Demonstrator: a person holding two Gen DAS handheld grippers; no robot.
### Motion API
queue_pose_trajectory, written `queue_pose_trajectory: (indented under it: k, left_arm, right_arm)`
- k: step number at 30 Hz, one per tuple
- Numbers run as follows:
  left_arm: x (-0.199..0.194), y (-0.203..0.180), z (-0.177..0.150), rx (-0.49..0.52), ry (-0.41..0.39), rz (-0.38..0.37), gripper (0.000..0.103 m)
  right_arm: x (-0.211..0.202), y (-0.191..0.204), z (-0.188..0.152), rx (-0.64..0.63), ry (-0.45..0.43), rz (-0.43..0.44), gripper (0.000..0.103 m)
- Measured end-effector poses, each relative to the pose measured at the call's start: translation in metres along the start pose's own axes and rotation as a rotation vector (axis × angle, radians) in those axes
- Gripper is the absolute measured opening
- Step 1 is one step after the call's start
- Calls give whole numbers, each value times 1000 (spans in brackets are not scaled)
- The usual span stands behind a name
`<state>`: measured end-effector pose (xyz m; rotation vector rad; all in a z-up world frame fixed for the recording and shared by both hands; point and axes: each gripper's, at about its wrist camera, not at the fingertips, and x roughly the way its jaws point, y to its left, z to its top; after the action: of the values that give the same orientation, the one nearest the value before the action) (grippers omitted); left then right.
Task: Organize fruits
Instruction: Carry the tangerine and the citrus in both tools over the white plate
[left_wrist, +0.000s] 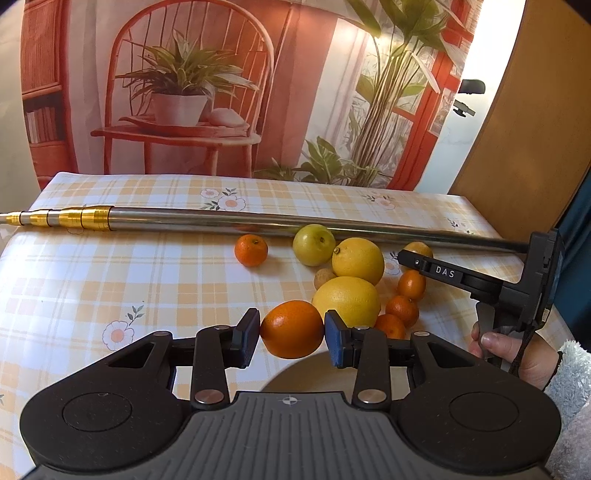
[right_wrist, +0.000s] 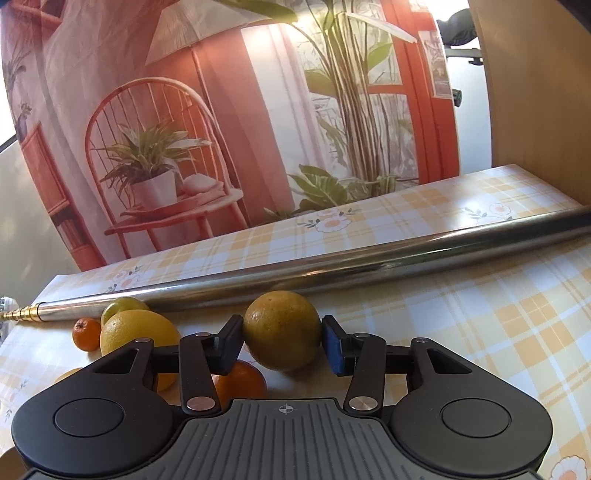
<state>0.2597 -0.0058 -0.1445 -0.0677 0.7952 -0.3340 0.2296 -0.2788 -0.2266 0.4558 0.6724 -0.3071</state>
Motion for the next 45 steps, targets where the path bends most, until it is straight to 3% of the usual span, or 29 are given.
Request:
queue_pose_trajectory:
  k: [10,16,25,36,45]
  left_arm:
    - [-4,-4,-4,23,16,-3,40]
    - [-10,-7,-6,30,21,5,40]
    - [-19,-7,-18,22,28,-9,40]
    - [-28,-2,-39,21,61,-19,40]
    - [-32,1,-56,29,85,-22,40]
  right_arm:
    - [-7,-9,-3,68,-40,-14,42]
    - [-11,-11,-1,44,-29,-47,42]
    - [-60,-7,-2,17,-54,-18,42]
    - [-127,47,-33,-100,8,81,42]
    - [-147,94,-68,-217,107,190,42]
